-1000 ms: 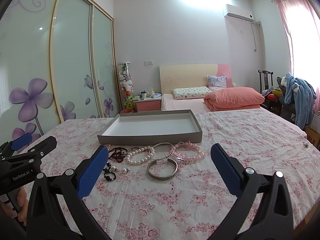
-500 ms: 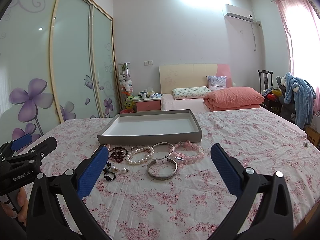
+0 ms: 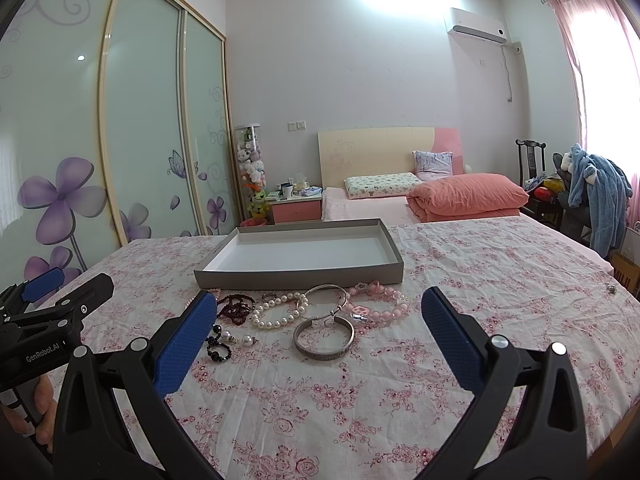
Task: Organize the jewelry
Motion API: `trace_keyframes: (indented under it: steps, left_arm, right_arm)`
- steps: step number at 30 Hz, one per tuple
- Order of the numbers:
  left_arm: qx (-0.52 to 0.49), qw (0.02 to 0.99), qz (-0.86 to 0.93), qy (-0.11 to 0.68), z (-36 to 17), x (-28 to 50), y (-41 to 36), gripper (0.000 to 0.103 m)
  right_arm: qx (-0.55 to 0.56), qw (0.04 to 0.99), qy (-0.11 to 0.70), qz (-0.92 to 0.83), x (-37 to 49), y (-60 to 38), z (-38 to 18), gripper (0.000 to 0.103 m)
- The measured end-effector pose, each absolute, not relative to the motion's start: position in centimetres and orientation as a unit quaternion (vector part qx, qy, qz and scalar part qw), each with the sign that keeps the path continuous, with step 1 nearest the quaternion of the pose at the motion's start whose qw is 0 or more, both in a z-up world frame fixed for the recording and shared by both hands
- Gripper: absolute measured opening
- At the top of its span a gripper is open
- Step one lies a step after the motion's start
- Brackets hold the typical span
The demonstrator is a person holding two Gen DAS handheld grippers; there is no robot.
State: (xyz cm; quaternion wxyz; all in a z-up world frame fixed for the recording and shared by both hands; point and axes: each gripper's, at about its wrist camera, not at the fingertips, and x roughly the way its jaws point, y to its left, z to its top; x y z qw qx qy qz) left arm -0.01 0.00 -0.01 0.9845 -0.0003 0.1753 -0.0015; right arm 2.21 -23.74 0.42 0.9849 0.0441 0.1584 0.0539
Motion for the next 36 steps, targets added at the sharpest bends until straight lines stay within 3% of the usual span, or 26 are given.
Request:
trace_keyframes:
  steps: [29,36]
  left_arm:
    - [0.0,0.983,0.0,0.181,-0.1,0.1,0.0,0.099]
    - [-0.001,0.97,0.0,0.243,-1.3,2.8,0.2,0.099]
  right_arm:
    - [0.043,0.984,0.163,0.055,2.3,-23.7,0.4,0.101]
    - [0.03,0.971,0.232,0.046,5.4,-23.7,-0.9,0.101]
